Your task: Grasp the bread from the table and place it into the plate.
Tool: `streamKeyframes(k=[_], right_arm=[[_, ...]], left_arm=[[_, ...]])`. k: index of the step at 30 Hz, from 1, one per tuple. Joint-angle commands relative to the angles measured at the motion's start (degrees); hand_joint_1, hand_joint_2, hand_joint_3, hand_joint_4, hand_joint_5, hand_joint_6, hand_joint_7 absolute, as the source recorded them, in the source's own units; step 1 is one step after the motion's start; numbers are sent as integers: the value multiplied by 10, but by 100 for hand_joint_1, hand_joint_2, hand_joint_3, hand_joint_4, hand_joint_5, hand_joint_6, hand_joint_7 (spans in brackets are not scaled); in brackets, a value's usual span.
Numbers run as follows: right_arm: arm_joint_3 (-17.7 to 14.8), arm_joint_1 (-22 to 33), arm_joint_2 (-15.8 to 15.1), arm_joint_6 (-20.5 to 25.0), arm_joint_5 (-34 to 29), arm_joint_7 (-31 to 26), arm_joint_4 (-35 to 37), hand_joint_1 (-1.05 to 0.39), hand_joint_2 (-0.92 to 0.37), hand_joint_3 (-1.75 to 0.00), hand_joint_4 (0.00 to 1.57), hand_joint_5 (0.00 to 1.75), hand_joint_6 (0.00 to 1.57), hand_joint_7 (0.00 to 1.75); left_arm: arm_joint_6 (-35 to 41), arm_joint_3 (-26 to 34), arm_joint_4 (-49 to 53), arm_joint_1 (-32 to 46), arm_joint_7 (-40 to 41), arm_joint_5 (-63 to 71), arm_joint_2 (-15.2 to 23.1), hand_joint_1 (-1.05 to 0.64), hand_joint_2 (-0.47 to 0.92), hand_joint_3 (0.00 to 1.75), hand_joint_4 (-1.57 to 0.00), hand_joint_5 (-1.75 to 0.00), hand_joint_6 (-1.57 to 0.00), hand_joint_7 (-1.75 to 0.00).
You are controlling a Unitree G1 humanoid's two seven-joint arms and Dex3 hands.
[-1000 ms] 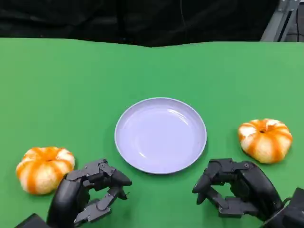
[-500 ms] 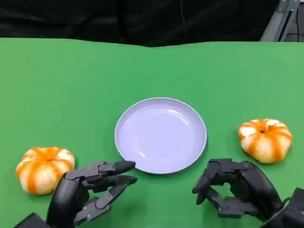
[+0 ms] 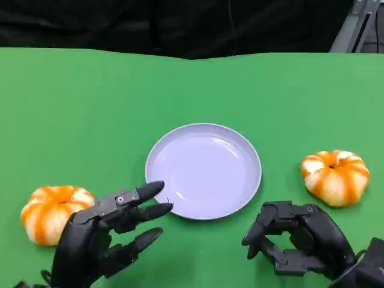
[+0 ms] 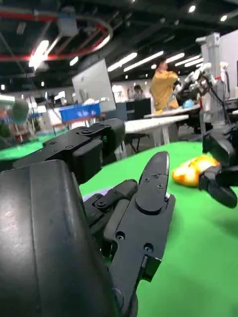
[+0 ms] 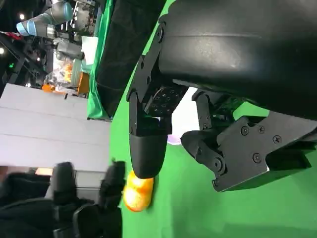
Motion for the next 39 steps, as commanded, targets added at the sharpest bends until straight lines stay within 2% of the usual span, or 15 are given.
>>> streamKeyframes(k=[1,10,19,24,28,34,39], right_arm=[[-4,6,-9,-1,7,4,-4,10,-67,-95,87,129,92,93],[-5,15,-12,8,7,1,-19,7,-67,-95,86,132,92,96],[-3,23,-10,20,7,1,-36,7,-66,-98,85,135,90,99],[-1,25,-10,24,6,-1,-42,7,-66,-98,86,134,90,100],[-1,27,-12,29,6,-2,-50,8,-66,-97,86,133,90,100],[0,30,-12,34,11,1,-56,10,-66,-98,86,133,90,101],[0,30,-13,34,12,2,-57,10,-66,-98,86,133,90,101]], left_arm=[[-22,15,-35,11,25,28,9,-55,92,12,-79,0,-58,0],[-33,38,-92,34,85,112,26,-62,92,14,-72,0,-49,0],[-35,84,-127,41,180,240,45,-65,92,13,-65,0,-52,-1],[-4,130,-165,48,287,409,63,-70,92,19,-68,-1,-55,-2],[42,136,-186,55,351,489,76,-74,92,22,-70,-2,-59,-2],[125,122,-212,65,390,554,107,-76,92,24,-69,-1,-60,-2],[155,100,-222,70,409,556,125,-76,92,25,-68,0,-60,-2]])
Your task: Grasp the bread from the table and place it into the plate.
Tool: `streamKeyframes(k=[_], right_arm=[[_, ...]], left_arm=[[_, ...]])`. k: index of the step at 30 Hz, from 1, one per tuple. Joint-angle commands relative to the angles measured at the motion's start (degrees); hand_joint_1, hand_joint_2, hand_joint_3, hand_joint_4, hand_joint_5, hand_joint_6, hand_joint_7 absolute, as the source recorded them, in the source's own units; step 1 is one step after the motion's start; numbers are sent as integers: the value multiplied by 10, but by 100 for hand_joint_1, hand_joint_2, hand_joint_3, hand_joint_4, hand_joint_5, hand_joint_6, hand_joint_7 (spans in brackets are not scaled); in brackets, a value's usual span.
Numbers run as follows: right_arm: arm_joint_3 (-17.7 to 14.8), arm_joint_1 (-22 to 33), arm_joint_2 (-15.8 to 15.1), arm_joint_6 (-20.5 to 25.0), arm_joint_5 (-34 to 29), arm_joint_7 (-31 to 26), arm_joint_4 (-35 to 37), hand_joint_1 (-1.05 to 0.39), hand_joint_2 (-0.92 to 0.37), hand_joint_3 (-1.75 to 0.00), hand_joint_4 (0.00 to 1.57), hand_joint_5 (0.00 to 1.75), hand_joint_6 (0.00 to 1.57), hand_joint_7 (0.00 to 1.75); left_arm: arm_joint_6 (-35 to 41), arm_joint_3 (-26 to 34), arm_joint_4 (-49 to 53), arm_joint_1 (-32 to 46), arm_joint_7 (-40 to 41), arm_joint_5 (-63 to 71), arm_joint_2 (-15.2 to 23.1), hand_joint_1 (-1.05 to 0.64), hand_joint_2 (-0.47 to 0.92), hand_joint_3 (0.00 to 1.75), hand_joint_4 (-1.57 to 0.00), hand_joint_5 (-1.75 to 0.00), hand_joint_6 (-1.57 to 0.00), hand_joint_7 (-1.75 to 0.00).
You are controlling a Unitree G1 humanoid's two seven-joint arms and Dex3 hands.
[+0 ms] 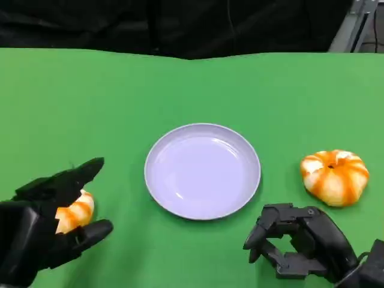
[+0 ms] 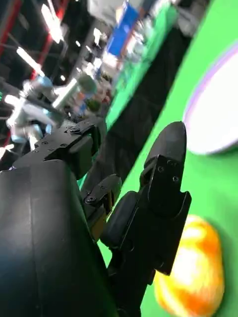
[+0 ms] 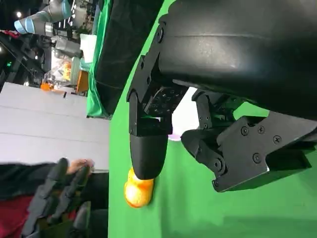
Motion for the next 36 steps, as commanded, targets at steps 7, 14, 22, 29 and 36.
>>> streamKeyframes(k=[7,14,22,29,36], right_arm=[[-6,4,-11,5,11,3,-8,11,-66,-98,86,134,90,101],[-6,3,-13,2,10,3,-5,12,-66,-97,86,134,90,102],[-6,3,-14,5,12,4,-6,12,-66,-97,86,135,89,103],[-8,3,-17,5,20,13,-5,12,-66,-97,85,136,88,103],[-8,4,-18,6,19,11,-7,12,-66,-97,85,136,88,103]], left_arm=[[105,-35,18,-7,32,44,46,-75,92,21,-65,0,-58,-1],[175,-68,33,-17,48,54,72,-74,92,16,-63,0,-56,0],[192,-89,54,-25,62,36,91,-73,92,16,-62,0,-56,0],[208,-108,138,-59,76,28,109,-73,92,15,-57,0,-54,0],[212,-123,171,-73,89,11,126,-74,92,18,-56,0,-53,0]])
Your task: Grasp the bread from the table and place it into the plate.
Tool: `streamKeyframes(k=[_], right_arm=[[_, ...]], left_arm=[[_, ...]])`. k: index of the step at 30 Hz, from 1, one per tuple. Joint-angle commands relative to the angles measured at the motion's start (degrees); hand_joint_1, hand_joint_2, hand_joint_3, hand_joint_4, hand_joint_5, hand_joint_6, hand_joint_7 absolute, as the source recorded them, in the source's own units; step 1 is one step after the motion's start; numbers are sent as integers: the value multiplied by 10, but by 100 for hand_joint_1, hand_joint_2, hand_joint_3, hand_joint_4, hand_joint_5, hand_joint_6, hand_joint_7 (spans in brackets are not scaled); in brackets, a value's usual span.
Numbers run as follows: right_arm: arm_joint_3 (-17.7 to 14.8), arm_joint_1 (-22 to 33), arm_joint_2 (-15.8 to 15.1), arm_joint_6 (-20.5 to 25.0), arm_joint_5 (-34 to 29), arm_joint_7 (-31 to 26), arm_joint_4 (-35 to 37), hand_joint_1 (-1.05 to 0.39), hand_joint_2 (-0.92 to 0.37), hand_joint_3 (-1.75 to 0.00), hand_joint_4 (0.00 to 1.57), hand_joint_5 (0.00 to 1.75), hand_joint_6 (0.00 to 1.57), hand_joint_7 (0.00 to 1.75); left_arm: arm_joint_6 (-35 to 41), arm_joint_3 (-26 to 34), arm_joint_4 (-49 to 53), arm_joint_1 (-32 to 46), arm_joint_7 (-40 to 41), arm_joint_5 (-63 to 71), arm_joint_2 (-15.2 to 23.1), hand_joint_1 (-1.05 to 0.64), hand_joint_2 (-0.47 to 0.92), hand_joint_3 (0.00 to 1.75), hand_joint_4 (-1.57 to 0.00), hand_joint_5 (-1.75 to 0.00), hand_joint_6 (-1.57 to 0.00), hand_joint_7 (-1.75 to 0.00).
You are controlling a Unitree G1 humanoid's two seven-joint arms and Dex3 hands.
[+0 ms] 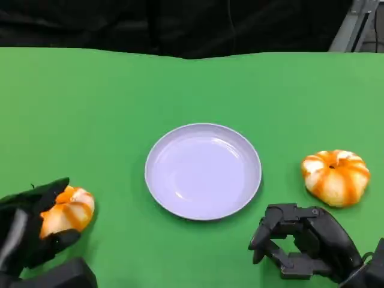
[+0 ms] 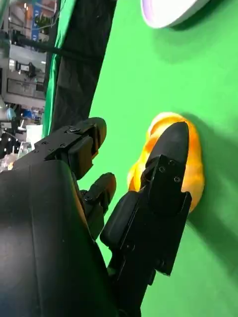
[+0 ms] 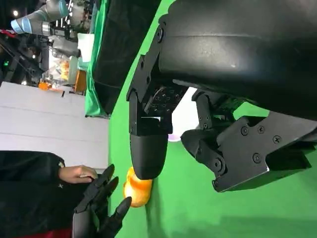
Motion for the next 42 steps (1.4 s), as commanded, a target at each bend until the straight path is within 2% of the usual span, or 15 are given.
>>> streamKeyframes(k=[1,21,31,40,42], right_arm=[[-8,3,-8,0,6,0,-5,11,-66,-97,85,136,88,103],[-8,2,-11,1,6,0,-2,10,-67,-95,85,136,89,102],[-9,4,-11,5,9,3,-4,9,-66,-95,85,136,89,100],[-9,4,-12,-2,8,5,-1,10,-66,-95,87,134,90,98],[-9,6,-13,-3,7,3,-4,10,-66,-95,86,133,90,98]], left_arm=[[6,-8,18,-8,13,-13,19,-74,92,18,-56,0,-54,0],[19,-50,108,-49,4,-42,42,-77,92,25,-55,0,-57,-1],[9,-76,188,-88,-6,-65,45,-80,92,19,-49,0,-52,0],[25,-99,212,-106,-17,-74,47,-83,92,22,-46,0,-51,0],[29,-108,221,-113,-20,-71,46,-77,92,16,-47,0,-52,0]])
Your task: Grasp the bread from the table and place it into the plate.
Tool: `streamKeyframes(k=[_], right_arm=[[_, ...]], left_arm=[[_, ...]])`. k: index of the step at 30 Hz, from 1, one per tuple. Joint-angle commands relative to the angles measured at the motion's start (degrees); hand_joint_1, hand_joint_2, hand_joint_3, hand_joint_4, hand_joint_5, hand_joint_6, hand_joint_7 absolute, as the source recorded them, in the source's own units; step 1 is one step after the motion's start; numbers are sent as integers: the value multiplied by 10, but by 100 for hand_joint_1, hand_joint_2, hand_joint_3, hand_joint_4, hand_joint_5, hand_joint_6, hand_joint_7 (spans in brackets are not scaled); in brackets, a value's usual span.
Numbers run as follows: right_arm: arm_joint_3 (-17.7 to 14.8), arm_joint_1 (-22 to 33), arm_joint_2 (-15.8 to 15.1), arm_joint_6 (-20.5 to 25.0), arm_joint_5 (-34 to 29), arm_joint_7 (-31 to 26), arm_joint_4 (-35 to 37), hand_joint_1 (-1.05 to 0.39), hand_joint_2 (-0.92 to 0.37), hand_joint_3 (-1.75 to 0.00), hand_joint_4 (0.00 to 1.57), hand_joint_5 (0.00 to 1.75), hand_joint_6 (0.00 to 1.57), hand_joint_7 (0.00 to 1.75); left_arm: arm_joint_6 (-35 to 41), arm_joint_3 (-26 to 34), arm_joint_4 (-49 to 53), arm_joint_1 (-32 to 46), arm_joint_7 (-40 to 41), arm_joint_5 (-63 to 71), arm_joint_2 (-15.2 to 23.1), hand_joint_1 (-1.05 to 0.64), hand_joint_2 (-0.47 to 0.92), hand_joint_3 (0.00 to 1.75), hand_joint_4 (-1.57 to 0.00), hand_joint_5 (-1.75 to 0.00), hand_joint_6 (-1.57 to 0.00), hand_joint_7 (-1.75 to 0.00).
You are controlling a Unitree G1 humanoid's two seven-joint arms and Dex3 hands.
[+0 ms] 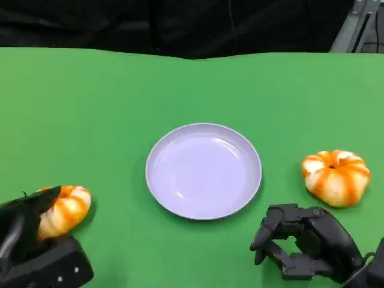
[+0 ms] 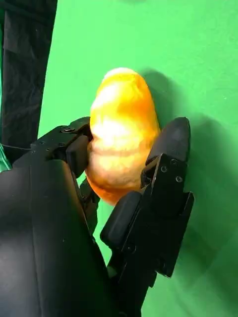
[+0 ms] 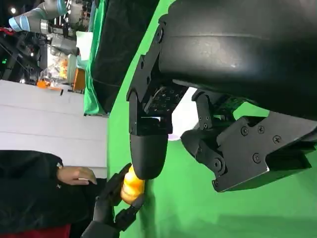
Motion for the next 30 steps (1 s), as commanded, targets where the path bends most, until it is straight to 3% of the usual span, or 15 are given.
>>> streamKeyframes(k=[1,4,5,9,16,26,27,30], right_arm=[[-8,6,-9,-6,4,-1,-5,10,-66,-95,86,133,90,98],[-8,6,-8,-4,7,1,-6,10,-67,-95,86,133,90,98],[-8,7,-8,-3,8,2,-7,9,-67,-95,86,133,90,98],[-8,6,-8,-3,7,0,-6,9,-66,-95,86,134,91,98],[-9,5,-7,-2,8,1,-6,9,-66,-95,87,134,91,98],[-10,3,-7,0,9,1,-6,9,-65,-96,86,134,91,98],[-10,3,-7,1,9,1,-7,9,-65,-96,87,134,91,98],[-9,3,-7,-2,10,3,-7,9,-66,-96,87,135,91,98]], left_arm=[[9,-17,26,-8,-13,-1,12,-73,92,13,-48,-1,-53,0],[1,-21,36,-12,-14,-6,14,-54,88,4,-49,0,-53,0],[-2,-22,37,-12,-14,-9,15,-38,86,2,-49,0,-53,0],[-5,-29,40,-12,-17,-11,20,-18,85,1,-47,0,-53,0],[-1,-32,25,-6,-34,-26,28,-8,85,0,-46,0,-54,0],[17,-30,29,-10,-5,-22,16,-11,82,0,-57,-2,-62,-2],[18,-28,32,-12,10,-21,11,-9,87,0,-68,-35,-82,-6],[11,-23,41,-15,37,-29,2,-6,88,0,-48,-122,-105,-11]])
